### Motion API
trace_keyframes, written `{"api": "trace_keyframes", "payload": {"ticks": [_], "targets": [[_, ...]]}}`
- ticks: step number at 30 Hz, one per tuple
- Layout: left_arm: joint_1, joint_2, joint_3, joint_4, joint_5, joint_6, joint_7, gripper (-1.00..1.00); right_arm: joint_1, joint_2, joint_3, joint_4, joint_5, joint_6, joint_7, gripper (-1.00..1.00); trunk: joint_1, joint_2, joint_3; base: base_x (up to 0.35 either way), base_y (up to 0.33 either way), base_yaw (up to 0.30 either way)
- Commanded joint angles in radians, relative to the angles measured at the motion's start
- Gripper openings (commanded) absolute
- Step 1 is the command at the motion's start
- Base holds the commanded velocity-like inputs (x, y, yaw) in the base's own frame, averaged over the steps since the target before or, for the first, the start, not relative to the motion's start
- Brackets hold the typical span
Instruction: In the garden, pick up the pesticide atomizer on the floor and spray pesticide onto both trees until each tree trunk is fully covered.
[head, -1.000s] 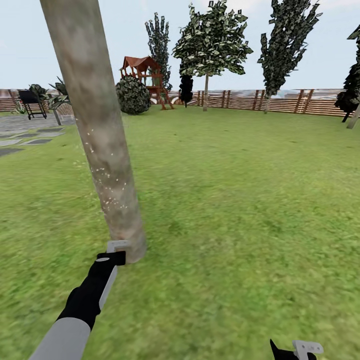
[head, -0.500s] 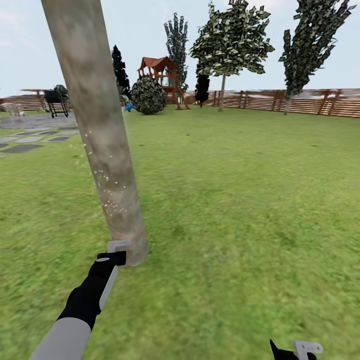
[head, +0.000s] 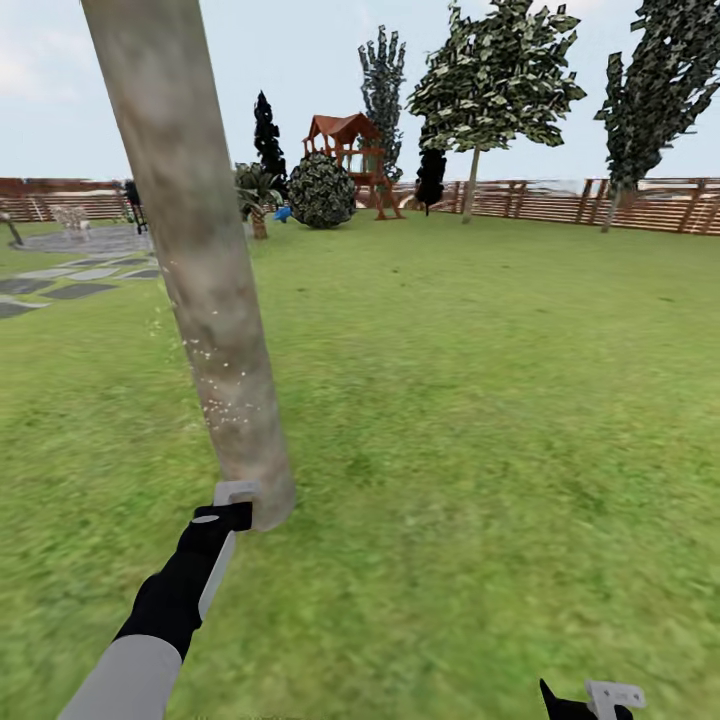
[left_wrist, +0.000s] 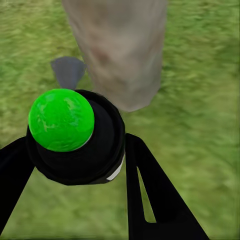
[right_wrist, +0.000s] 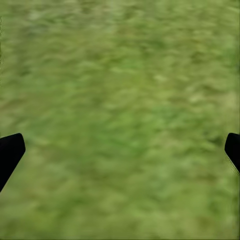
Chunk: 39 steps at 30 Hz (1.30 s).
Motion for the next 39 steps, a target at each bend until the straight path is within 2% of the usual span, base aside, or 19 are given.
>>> {"api": "trace_keyframes", "payload": {"ticks": [1,10,20,39], "targets": [[0.000,0.000,0.000,0.000,-0.001,0.000,0.000,-1.00,0.000,0.000,0.000,0.000,0.000,0.000,0.000,1.00,0.000,0.000,0.000,0.000,-0.270,0.274],[0.000,0.000,0.000,0.000,-0.001,0.000,0.000,-1.00,0.000,0.000,0.000,0.000,0.000,0.000,0.000,1.00,0.000,0.000,0.000,0.088,-0.270,0.267],[0.000,0.000,0.000,0.001,-0.001,0.000,0.000,-1.00,0.000,0.000,0.000,0.000,0.000,0.001,0.000,1.00,0.000,0.000,0.000,0.111,-0.269,0.031],[0.000,-0.001,0.000,0.001,0.000,0.000,0.000,-1.00,0.000,0.000,0.001,0.000,0.000,0.000,0.000,1.00,0.000,0.000,0.000,0.103,-0.269,0.269]]}}
